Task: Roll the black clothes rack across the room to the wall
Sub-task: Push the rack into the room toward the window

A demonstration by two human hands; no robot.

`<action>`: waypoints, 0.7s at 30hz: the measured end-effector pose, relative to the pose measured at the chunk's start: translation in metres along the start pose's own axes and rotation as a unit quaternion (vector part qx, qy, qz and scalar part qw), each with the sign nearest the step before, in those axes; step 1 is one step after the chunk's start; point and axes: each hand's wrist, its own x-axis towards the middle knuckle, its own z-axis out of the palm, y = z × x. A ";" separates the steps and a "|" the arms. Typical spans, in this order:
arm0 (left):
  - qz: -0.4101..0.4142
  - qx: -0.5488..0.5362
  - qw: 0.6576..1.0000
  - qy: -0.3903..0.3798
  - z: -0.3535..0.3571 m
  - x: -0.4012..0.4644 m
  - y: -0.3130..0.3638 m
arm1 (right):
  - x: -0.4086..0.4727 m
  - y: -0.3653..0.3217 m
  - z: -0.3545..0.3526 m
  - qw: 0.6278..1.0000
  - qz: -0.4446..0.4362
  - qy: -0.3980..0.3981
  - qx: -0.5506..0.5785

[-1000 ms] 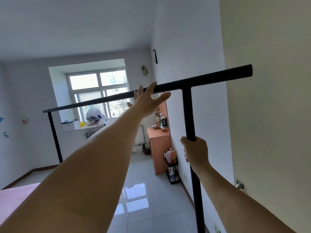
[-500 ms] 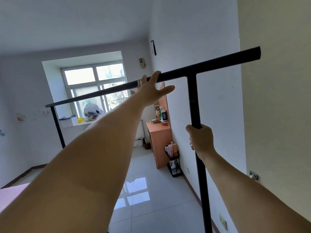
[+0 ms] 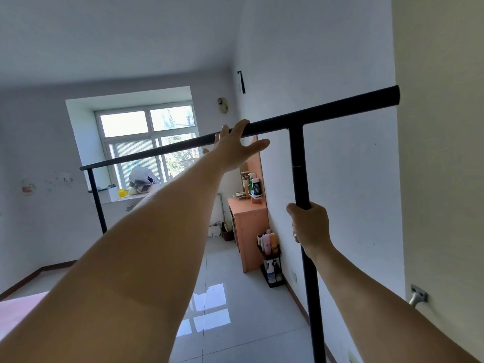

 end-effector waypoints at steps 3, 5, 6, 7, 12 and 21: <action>0.001 -0.010 1.000 0.014 0.001 0.008 -0.007 | 0.009 0.008 0.014 1.000 0.007 -0.007 0.005; 0.018 0.003 1.000 0.022 0.001 0.014 -0.011 | 0.017 0.012 0.025 1.000 0.009 -0.018 0.000; 0.022 0.000 1.000 0.017 0.001 0.018 -0.013 | 0.022 0.014 0.030 1.000 0.010 -0.023 -0.003; 0.024 -0.011 1.000 0.007 0.001 0.021 -0.015 | 0.025 0.016 0.035 1.000 0.010 -0.025 -0.006; 0.024 -0.020 1.000 -0.002 0.005 0.043 -0.027 | 0.047 0.030 0.058 0.999 0.018 -0.045 -0.005; -0.032 -0.058 0.998 0.022 0.024 0.077 -0.054 | 0.086 0.060 0.093 0.998 0.001 -0.057 -0.017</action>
